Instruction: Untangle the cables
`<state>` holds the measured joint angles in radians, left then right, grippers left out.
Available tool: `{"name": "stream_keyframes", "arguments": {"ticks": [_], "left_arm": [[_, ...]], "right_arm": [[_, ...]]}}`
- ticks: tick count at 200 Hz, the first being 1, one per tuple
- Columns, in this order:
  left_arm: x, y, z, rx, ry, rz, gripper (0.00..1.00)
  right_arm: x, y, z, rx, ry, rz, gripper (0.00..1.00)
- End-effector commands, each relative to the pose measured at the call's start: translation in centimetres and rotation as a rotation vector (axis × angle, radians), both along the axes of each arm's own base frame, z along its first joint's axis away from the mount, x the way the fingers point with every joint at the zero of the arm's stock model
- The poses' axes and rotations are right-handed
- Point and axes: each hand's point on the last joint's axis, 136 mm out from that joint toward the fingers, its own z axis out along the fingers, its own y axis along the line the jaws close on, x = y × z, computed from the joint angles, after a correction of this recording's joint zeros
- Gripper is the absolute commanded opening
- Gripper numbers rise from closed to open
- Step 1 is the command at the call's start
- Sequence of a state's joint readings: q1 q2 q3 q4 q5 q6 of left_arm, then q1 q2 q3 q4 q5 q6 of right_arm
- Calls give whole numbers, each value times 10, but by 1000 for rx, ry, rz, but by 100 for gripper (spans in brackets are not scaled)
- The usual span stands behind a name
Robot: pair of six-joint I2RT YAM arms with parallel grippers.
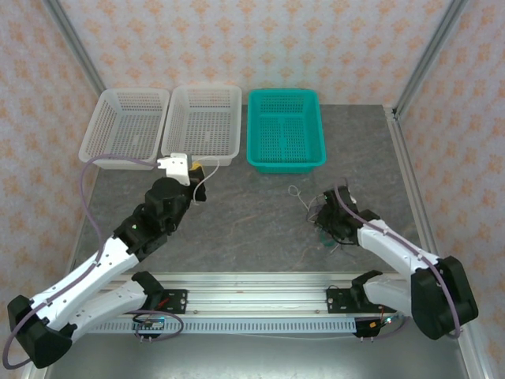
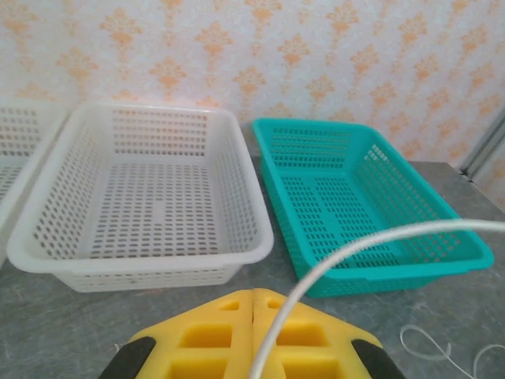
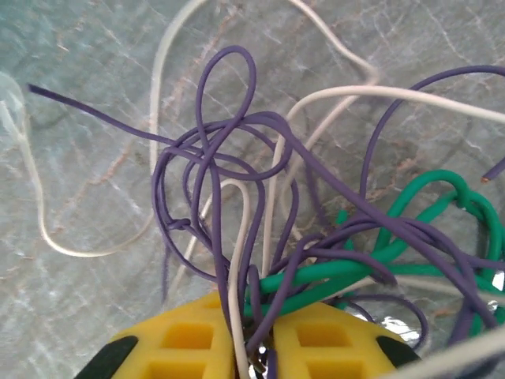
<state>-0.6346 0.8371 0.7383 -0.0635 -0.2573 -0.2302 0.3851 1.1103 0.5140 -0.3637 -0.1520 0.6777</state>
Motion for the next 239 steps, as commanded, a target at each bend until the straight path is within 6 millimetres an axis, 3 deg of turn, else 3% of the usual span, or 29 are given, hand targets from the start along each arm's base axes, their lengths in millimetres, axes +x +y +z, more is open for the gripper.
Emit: {"name": "stream_keyframes", "arguments": {"ticks": [1,19,39,63,85,106,137,148,157,165,174,189,202,219,239], "left_arm": [[-6,-26,15,-70,3,-142,0],[-7,-34,32,-92,7,-179,0],[-9,-45,58,-125,9,-231,0],[-12,-64,91,-150,-4,-298,0],[-12,-83,116,-163,-3,-346,0],[-8,-101,134,-189,-3,-387,0],[-3,-123,153,-208,-12,-429,0],[0,-129,156,-207,-15,-435,0],[3,-130,156,-203,-15,-426,0],[8,-129,155,-196,-10,-403,0],[12,-127,152,-183,3,-379,0],[15,-126,146,-168,27,-357,0],[16,-127,140,-169,39,-357,0],[17,-130,135,-185,45,-359,0],[18,-136,136,-205,56,-373,0]], "right_arm": [[11,18,23,97,-78,46,26],[13,24,47,129,-118,77,47],[15,25,91,147,-199,95,70],[15,29,158,173,-370,163,79],[4,73,225,298,-646,420,85],[-14,115,261,353,-857,658,90],[-11,152,274,379,-941,800,95],[3,156,267,373,-940,765,99],[22,150,247,303,-883,682,99],[44,130,221,185,-769,538,100],[57,104,192,77,-624,388,90],[45,102,152,60,-424,409,82],[29,105,134,103,-326,429,81],[10,128,150,260,-419,559,86],[-9,145,205,411,-695,696,95]]}}
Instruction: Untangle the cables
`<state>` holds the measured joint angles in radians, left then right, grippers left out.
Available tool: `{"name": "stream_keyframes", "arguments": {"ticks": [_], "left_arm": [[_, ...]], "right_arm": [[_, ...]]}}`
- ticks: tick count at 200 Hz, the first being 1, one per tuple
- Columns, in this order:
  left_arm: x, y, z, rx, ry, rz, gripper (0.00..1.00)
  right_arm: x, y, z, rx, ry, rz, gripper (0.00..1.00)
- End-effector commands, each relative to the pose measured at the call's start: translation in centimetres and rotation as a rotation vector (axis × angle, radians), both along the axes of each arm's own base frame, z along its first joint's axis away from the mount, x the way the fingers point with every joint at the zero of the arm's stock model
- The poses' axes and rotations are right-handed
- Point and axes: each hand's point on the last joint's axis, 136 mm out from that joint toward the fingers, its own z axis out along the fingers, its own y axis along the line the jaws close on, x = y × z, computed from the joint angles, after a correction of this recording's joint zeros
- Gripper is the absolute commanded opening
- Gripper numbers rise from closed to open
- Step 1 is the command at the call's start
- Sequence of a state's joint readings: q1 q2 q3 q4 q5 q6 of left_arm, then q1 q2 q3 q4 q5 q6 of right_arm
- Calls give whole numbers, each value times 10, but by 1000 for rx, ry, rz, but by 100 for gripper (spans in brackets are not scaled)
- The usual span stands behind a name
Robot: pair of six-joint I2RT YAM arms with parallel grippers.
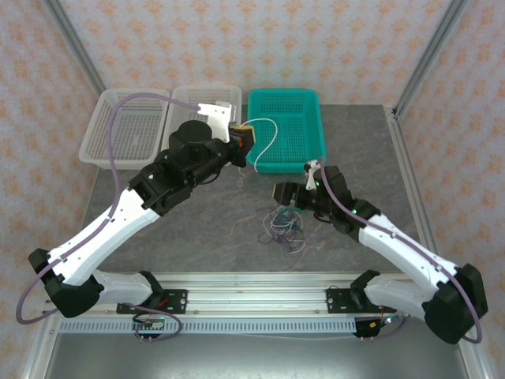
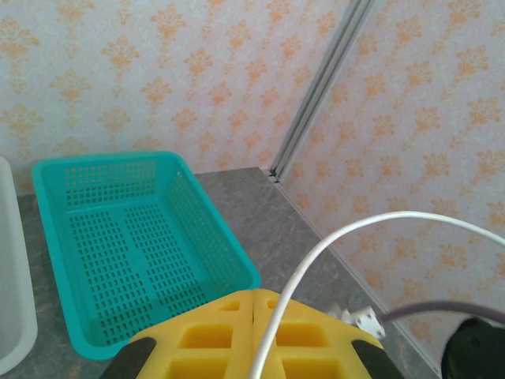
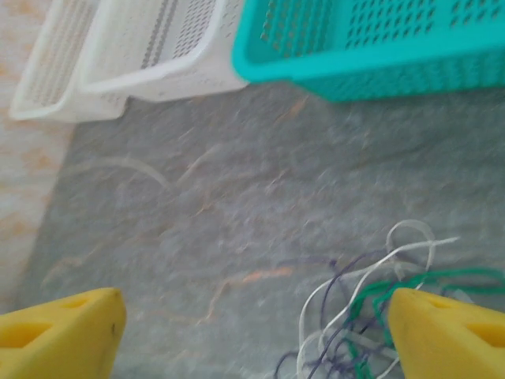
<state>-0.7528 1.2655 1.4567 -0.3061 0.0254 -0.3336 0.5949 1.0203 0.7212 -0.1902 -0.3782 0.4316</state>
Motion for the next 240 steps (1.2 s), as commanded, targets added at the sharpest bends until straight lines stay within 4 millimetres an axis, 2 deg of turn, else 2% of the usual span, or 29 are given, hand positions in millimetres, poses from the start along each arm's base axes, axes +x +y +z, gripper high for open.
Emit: {"name": "stream_keyframes", "arguments": {"ticks": [1,18,57,74,88,105,108,125,147,163,166,169,183,194,218,233,240], "left_arm": [[0,-5,3,-30,19,-4,0],[-1,-9,8,-45,24,-24,0],[-10,-19,23,-79,23,-75,0],[-13,-23,27,-88,23,-91,0],[-14,-26,29,-91,22,-97,0],[-14,-28,29,-92,25,-98,0],[-14,-28,29,-93,25,-99,0],[-12,-28,27,-89,31,-89,0],[-9,-23,23,-66,35,-56,0],[-7,-18,20,-47,32,-31,0],[-8,-18,20,-44,32,-31,0],[-7,-17,19,-42,30,-29,3],[-9,-15,17,-33,21,-28,33],[-10,-13,16,-33,14,-24,47],[-14,-7,12,-33,9,-20,64],[-19,-4,9,-30,8,-27,70],[-21,-3,8,-30,5,-32,71]], "right_arm": [[-26,22,66,218,-236,178,96],[-30,27,95,241,-395,225,99],[-17,56,131,257,-665,346,100],[-16,71,142,277,-760,396,97],[-13,83,146,290,-770,432,91],[-4,91,151,303,-747,414,75],[1,95,144,296,-727,408,71],[12,97,140,295,-692,369,41],[10,91,146,317,-698,345,1],[16,85,148,311,-677,285,0],[13,79,159,319,-695,271,0],[13,77,162,318,-695,260,0],[18,69,181,299,-692,205,0],[23,63,197,275,-691,155,0],[42,46,237,241,-702,48,0],[62,29,259,222,-697,-46,0],[80,23,258,200,-669,-98,0]]}}
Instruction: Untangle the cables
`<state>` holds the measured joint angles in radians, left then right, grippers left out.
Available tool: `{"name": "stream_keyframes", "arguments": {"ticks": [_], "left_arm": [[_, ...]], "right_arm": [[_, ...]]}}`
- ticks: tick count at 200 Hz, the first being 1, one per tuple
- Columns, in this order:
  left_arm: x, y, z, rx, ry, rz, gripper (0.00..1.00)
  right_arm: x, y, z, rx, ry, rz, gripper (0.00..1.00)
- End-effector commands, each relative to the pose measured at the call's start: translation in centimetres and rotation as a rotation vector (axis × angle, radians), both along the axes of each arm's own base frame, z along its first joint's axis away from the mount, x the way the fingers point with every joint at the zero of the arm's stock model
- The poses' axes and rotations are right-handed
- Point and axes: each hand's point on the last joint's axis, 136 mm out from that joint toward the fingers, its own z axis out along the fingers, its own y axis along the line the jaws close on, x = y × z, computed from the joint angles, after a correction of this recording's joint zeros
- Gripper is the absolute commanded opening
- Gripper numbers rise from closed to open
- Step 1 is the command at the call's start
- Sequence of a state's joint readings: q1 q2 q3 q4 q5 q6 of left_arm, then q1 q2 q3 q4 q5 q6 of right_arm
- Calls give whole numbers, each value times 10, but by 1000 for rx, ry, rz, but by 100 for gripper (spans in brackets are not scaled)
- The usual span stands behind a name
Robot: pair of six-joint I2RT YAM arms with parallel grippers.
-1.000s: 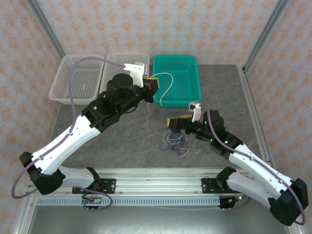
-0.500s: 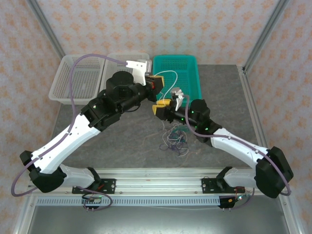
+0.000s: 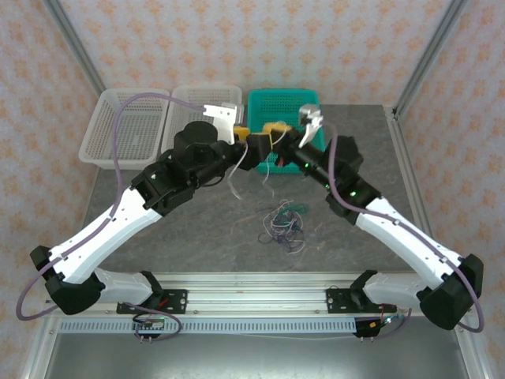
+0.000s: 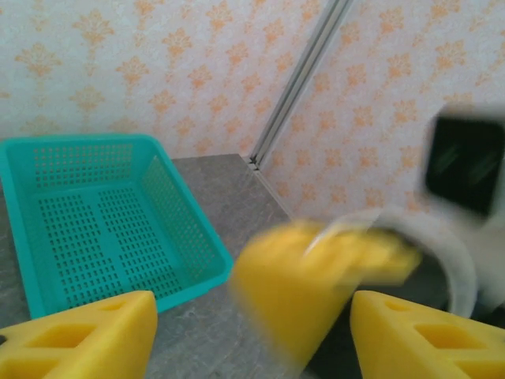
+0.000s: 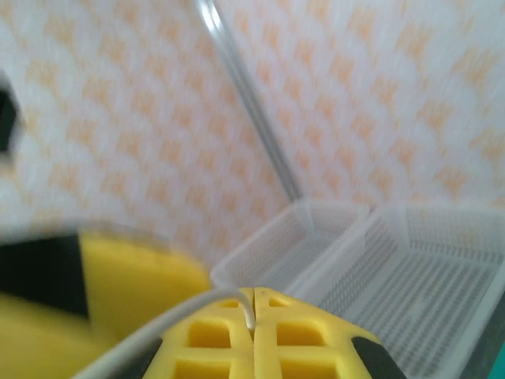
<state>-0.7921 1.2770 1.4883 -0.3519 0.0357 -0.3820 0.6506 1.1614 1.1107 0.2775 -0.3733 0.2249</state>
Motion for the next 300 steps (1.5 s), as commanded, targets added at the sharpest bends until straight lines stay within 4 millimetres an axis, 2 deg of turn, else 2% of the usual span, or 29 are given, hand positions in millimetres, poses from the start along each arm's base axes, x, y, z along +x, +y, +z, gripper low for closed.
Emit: {"name": "stream_keyframes", "arguments": {"ticks": [1,14,33,56,78,96,120,136,148,157,169,181,189,203,220,229,231,234,248,262,282,300], "left_arm": [[-9,10,9,-10,-44,5,71],[-16,10,7,-12,-57,-26,73],[-26,13,4,-23,-71,-52,77],[-32,23,-7,-18,-61,-39,78],[-34,35,-19,-5,-44,1,78],[-37,43,-26,13,-33,21,78],[-41,51,-30,25,-33,36,78],[-42,55,-33,33,-33,50,78],[-41,56,-35,36,-34,57,78],[-40,56,-37,39,-30,59,78],[-38,54,-39,42,-21,63,78],[-35,55,-41,46,-1,80,78],[-33,55,-45,57,15,92,78],[-30,54,-50,81,38,103,78],[-26,51,-56,95,54,105,78],[-24,48,-59,98,61,101,78],[-24,47,-61,99,64,100,78],[-23,46,-62,101,67,99,78],[-21,42,-69,107,86,97,78],[-18,39,-80,118,111,94,78],[-17,34,-97,135,142,83,78],[-16,29,-112,152,166,65,78]], "right_arm": [[41,-32,15,-2,84,-197,0],[67,-47,27,8,112,-271,0],[104,-61,31,-5,160,-345,0],[147,-70,13,-79,217,-432,0],[187,-75,-28,-135,294,-486,0],[213,-82,-73,-149,370,-516,0],[234,-91,-136,-129,471,-541,0],[239,-81,-178,-161,544,-489,0],[239,-78,-211,-193,630,-474,0],[238,-82,-235,-221,695,-503,0],[235,-90,-255,-252,757,-546,0],[232,-94,-262,-275,791,-562,17],[229,-97,-258,-272,806,-573,29],[223,-97,-236,-258,818,-570,52],[212,-100,-198,-227,779,-559,69],[204,-102,-181,-206,746,-553,73],[201,-103,-175,-198,734,-551,80],[197,-103,-169,-189,721,-546,83],[177,-108,-150,-162,668,-525,86],[146,-113,-132,-137,624,-496,86],[98,-119,-126,-117,606,-440,87],[55,-126,-136,-122,636,-404,86]]}}
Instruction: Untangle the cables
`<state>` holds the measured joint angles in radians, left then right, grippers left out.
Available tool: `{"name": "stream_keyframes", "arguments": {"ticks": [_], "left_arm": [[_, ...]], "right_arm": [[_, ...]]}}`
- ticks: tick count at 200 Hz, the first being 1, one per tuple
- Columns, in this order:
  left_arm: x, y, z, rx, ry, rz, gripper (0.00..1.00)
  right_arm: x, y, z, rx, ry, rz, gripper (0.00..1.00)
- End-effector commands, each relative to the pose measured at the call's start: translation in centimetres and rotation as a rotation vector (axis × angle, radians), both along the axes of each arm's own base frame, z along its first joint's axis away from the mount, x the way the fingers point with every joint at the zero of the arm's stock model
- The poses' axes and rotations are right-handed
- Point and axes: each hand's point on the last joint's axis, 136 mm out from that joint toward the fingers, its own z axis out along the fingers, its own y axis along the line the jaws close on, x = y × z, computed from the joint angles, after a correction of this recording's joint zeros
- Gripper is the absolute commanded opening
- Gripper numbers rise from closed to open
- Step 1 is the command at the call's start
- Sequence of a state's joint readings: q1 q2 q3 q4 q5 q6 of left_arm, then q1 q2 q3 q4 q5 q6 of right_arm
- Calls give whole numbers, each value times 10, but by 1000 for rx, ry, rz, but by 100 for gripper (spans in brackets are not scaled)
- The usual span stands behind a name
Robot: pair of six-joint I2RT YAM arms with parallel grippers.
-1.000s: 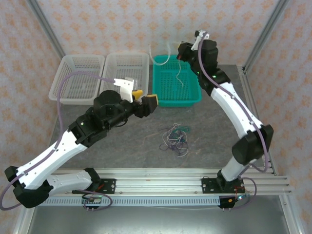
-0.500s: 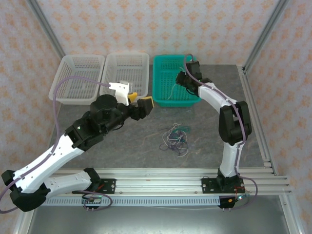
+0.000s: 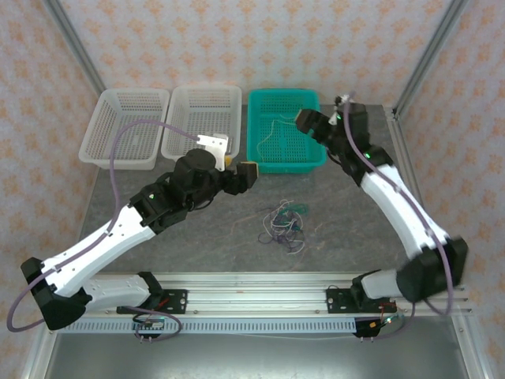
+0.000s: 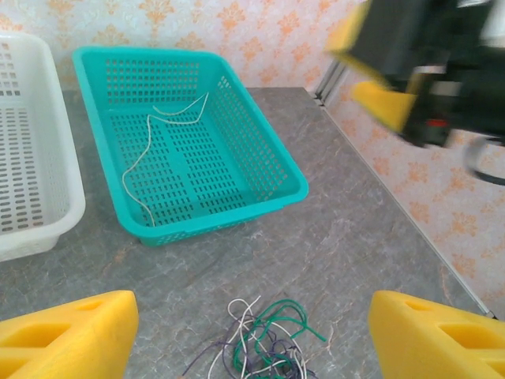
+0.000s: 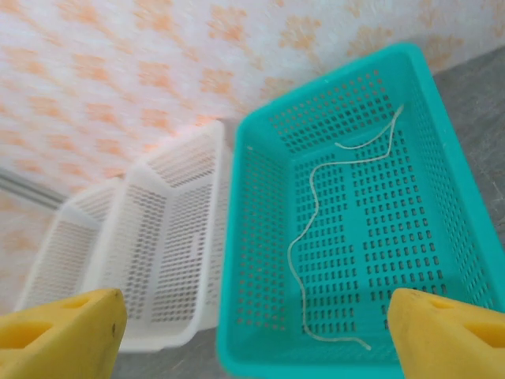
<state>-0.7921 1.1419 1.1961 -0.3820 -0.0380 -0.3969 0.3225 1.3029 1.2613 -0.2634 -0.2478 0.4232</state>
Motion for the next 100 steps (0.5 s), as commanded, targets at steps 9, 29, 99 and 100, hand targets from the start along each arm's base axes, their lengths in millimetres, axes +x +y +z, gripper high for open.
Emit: {"name": "stream_keyframes", "arguments": {"ticks": [9,29,99,100], "left_arm": [[0,-8,-29,21,59,-18,78],[-1,-15,-43,27,78,-50,78],[-5,-30,-59,18,41,-142,79],[-5,-30,-59,18,40,-143,79]], "right_arm": [[-63,-4,-31,9,89,85,86],[-102,-8,-58,-2,181,118,85],[-151,20,-183,-35,554,193,99],[-151,21,-185,-36,558,195,99]]}}
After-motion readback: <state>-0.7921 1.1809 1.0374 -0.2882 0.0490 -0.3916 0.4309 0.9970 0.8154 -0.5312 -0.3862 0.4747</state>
